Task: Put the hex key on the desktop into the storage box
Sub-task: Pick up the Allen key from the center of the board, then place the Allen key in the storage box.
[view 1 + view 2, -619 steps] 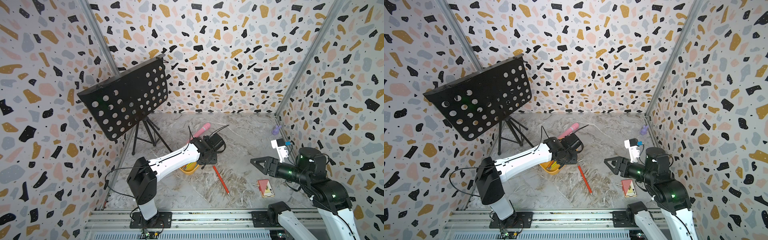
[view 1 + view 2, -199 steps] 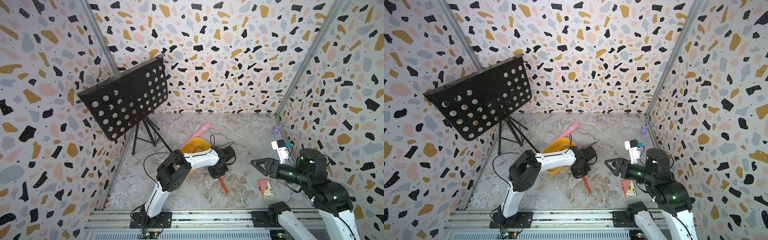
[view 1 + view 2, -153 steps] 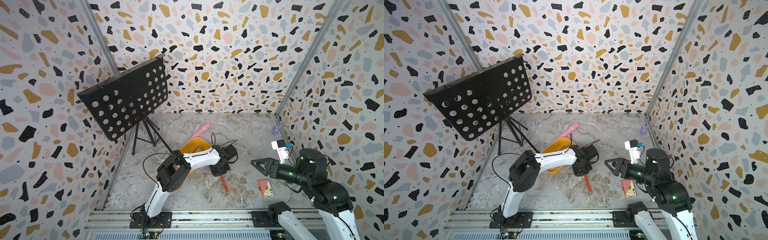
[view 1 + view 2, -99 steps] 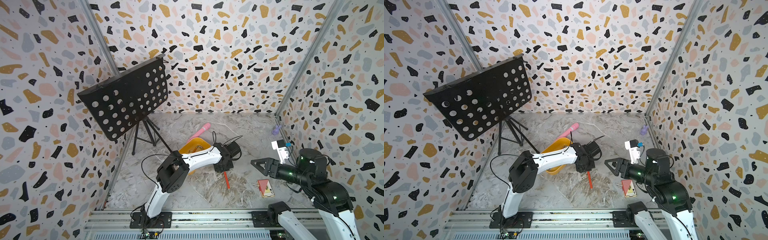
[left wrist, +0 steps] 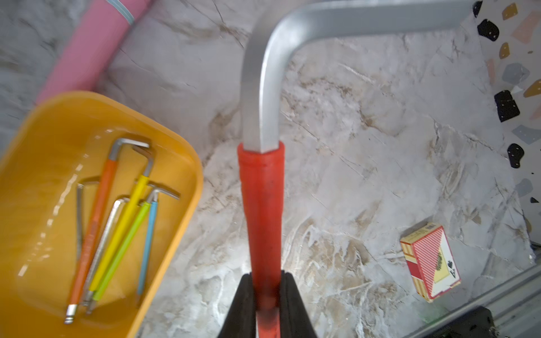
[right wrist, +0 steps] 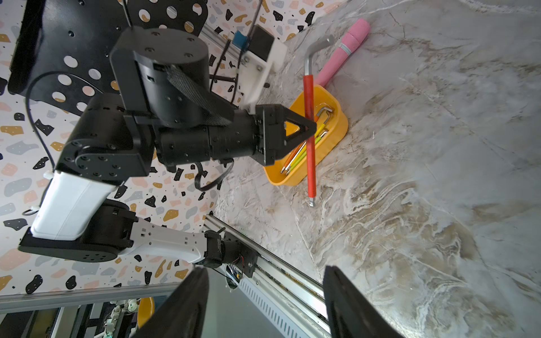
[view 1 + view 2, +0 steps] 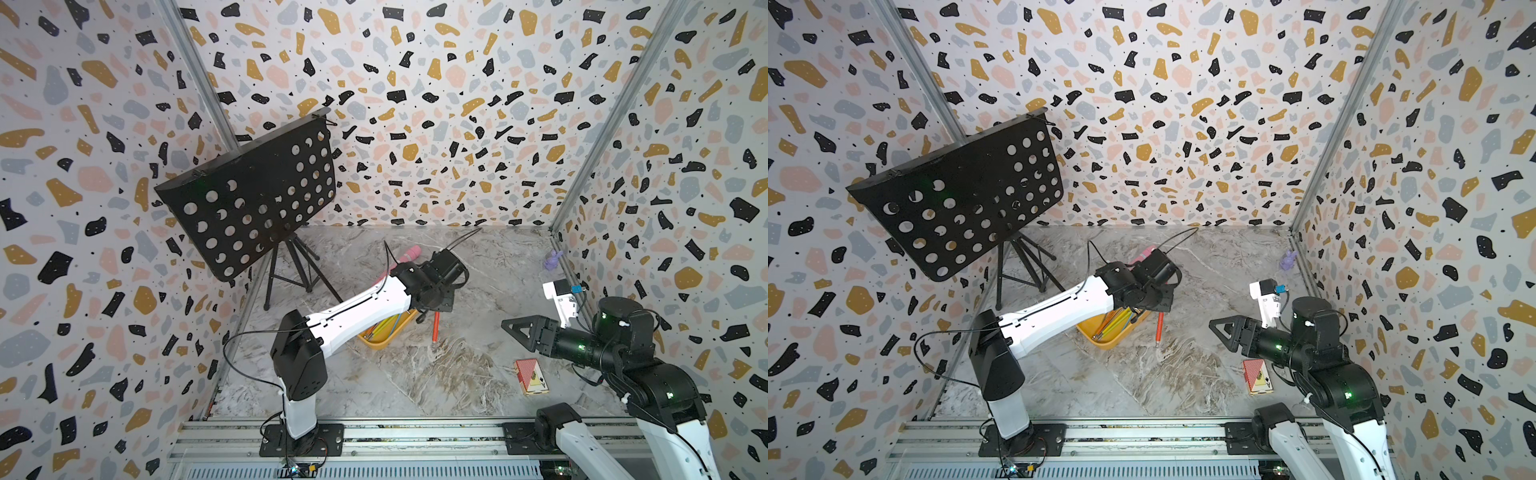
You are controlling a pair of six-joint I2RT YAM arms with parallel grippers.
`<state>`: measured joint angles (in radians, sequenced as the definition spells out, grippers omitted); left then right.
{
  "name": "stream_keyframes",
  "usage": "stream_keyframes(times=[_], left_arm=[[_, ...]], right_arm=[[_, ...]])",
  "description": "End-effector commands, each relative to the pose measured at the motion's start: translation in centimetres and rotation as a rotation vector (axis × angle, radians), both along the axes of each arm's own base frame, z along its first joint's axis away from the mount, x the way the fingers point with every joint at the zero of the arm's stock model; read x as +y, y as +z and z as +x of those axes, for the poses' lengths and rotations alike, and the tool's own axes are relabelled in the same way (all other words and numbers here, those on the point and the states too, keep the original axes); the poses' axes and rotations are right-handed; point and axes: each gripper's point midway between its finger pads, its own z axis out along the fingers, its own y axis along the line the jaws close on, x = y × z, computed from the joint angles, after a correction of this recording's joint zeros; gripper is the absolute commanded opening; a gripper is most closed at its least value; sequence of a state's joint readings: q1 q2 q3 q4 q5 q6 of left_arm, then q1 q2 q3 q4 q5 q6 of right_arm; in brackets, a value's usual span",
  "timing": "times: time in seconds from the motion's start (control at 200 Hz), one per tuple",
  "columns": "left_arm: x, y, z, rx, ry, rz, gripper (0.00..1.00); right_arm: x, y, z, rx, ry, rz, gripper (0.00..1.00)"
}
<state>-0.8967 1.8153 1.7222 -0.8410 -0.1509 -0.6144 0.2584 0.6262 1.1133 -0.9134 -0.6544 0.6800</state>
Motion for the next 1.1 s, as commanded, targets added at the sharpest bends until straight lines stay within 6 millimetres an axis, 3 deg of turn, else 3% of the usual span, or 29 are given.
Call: stream_keyframes(times=[0.0, 0.18, 0.36, 0.756, 1.096], left_arm=[[3.1, 2.0, 2.2, -0.104, -0.064, 0.096, 0.0], [7.7, 2.0, 4.9, -0.129, -0.071, 0.211, 0.0], [10.7, -0.6, 6.4, -0.108, -0.063, 0.334, 0.0], [12.9, -8.6, 6.1, 0.071, -0.031, 0.397, 0.0], [13.6, -11.0, 5.0, 0.158, 0.007, 0.351, 0.0]], right_arm=[[0.0, 0.7, -0.2, -0.028, 0.005, -0.002, 0.67], [0.0, 0.7, -0.1, -0.027, 0.008, -0.002, 0.68], [0.0, 0.7, -0.2, -0.027, 0.008, -0.002, 0.68], [-0.1, 0.4, -0.2, -0.021, 0.007, -0.01, 0.68], [0.0, 0.2, -0.1, -0.015, 0.01, -0.006, 0.68]])
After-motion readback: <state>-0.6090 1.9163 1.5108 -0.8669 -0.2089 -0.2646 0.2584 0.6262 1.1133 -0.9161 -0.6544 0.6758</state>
